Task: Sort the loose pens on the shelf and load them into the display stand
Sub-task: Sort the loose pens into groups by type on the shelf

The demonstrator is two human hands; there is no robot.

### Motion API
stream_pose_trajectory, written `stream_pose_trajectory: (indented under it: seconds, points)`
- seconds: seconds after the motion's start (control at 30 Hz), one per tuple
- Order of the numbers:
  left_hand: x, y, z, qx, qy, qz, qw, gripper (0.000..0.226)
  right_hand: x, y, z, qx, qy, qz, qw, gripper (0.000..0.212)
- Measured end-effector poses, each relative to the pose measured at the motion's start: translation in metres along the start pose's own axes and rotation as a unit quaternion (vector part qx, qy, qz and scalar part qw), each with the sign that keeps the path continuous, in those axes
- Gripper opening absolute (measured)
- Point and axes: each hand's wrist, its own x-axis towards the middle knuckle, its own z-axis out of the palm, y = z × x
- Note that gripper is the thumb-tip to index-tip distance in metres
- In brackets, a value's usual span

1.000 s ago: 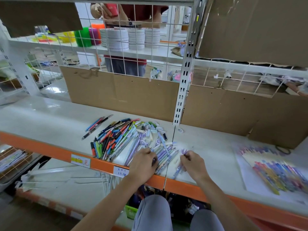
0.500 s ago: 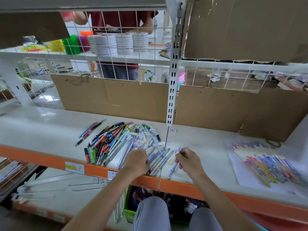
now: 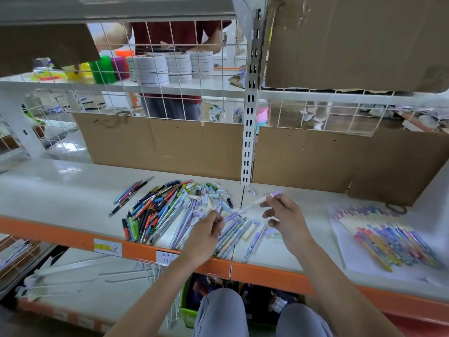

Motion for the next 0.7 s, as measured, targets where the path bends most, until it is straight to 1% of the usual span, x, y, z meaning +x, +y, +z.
stream_pose_trajectory:
  seconds: [0.13,0.23,0.33,0.43,0.5,0.6,0.7]
  points:
    - [0.001,0.003,0.003,-0.015,-0.002,-0.003,1.000,0.018,0.000,-0.003,-0.008,0.033,0.013,0.010,0.999,0.013]
    - [0.002,0.002,0.004,-0.008,-0.004,0.001,1.000,0.014,-0.002,-0.003,-0.010,-0.007,-0.010,0.005,1.000,0.013]
    - [0.002,0.008,0.006,-0.001,-0.011,0.023,1.000,0.014,-0.005,-0.001,-0.008,-0.042,-0.038,0.004,0.998,0.014]
    - [0.001,0.021,0.009,-0.020,-0.032,0.039,0.999,0.023,-0.007,0.001,-0.007,-0.035,-0.049,0.010,0.998,0.016]
    - [0.001,0.030,0.013,-0.056,-0.049,0.041,0.996,0.027,-0.008,-0.001,-0.010,-0.016,-0.047,0.005,0.999,0.018]
    - [0.005,0.045,0.022,-0.107,-0.077,0.035,0.991,0.030,-0.011,-0.003,-0.015,-0.017,-0.034,-0.030,0.999,0.018]
    - [0.011,0.059,0.037,-0.124,-0.067,0.021,0.990,0.034,-0.015,0.001,-0.015,-0.023,0.012,-0.063,0.998,0.021]
